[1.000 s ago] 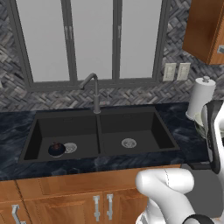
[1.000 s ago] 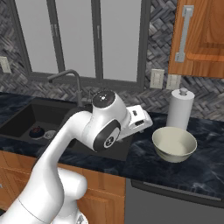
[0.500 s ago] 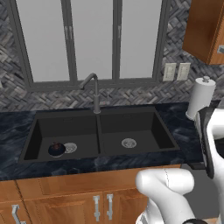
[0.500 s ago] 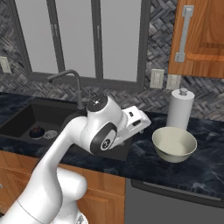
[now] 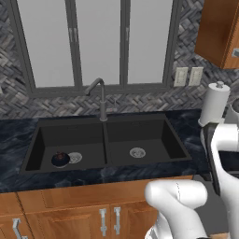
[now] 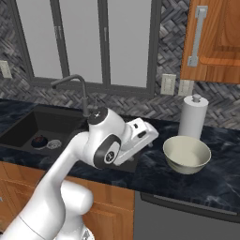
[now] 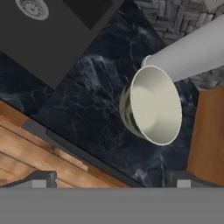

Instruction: Place the teapot in the left basin and the bowl in the right basin of the sink.

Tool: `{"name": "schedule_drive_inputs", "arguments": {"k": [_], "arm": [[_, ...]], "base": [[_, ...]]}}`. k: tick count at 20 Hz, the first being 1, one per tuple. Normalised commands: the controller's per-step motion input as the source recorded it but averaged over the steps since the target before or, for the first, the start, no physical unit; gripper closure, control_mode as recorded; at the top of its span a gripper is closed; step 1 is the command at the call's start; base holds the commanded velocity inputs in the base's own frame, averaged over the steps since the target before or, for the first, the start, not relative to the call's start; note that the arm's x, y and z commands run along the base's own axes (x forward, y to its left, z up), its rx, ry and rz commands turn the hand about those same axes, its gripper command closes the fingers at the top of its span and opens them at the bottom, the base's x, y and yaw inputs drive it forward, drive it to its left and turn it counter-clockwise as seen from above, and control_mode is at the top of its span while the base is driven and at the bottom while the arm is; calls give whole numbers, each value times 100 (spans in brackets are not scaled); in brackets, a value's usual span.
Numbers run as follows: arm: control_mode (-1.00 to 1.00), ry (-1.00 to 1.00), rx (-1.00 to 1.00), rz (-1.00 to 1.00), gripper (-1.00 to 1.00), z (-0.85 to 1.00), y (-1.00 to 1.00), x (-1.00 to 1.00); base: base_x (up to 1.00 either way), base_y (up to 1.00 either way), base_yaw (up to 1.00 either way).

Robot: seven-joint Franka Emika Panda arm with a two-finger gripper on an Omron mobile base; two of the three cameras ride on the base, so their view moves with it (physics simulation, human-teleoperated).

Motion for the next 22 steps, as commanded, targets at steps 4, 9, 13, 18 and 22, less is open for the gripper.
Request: {"name": "schedule_drive_inputs", "arguments": {"k": [4, 9, 13, 18, 22], "arm": [[-100, 9, -8, 0, -100, -20, 0, 12], [-100, 12, -6, 0, -100, -9, -2, 22], [-100, 16, -3, 0, -100, -2, -3, 22], [-100, 12, 0, 0, -100, -8, -6, 16], [-100, 3, 0, 0, -100, -6, -12, 14]], "base": [[0, 0, 0], [0, 0, 0], [0, 0, 0], [0, 0, 0], [0, 0, 0]]}}
